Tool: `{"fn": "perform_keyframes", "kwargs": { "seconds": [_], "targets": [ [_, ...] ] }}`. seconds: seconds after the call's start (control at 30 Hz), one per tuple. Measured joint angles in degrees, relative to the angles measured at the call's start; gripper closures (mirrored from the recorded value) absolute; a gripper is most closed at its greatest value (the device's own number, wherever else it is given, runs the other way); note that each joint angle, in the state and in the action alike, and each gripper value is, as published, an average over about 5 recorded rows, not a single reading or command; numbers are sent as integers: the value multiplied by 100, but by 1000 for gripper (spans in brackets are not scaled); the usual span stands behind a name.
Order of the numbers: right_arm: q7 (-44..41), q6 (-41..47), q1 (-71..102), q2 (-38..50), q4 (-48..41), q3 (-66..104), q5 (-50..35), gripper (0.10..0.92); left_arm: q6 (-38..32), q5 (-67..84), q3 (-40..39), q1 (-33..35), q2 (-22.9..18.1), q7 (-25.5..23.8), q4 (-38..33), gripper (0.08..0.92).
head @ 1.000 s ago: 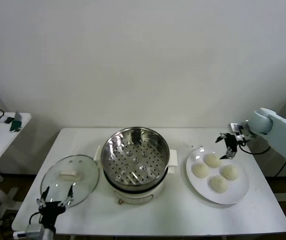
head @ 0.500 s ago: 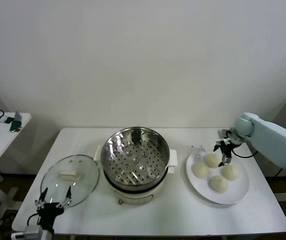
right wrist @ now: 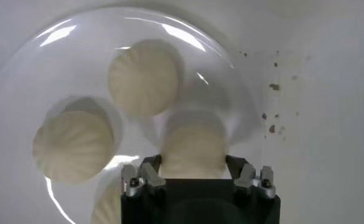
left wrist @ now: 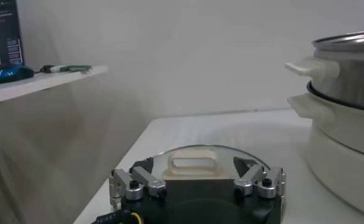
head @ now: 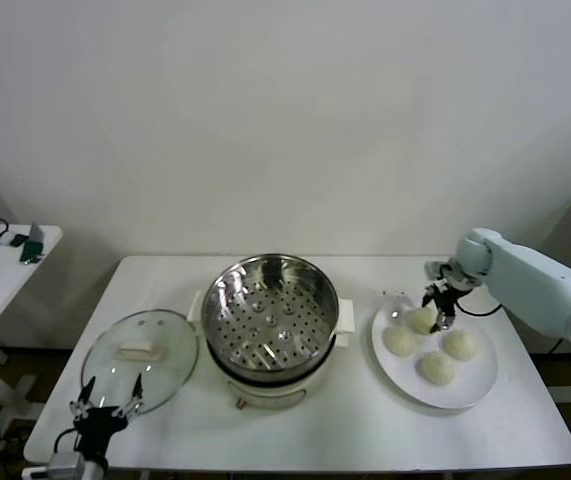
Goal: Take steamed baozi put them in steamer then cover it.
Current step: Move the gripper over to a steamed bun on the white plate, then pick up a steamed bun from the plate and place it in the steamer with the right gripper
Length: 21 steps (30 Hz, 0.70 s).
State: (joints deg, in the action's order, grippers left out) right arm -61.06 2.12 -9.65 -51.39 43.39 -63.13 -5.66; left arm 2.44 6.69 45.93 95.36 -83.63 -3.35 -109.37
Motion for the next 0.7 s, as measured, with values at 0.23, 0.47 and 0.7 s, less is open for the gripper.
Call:
{"fn": "perform_keyframes", "kwargs": {
  "seconds": [0.23,0.47,0.7],
  "targets": [
    [-40,-111,-570,166,459,-454,-264,381,0,0,9,14,1,3,-37,177],
    [-53,-505,-1999,186,1347,-1296,-791,381,0,2,22,60,27,-1,-113,177],
    [132,-1178,-3346,-112,2521,-1798,-987,381,-1,3,26,98,48,-1,-168,177]
  ]
}}
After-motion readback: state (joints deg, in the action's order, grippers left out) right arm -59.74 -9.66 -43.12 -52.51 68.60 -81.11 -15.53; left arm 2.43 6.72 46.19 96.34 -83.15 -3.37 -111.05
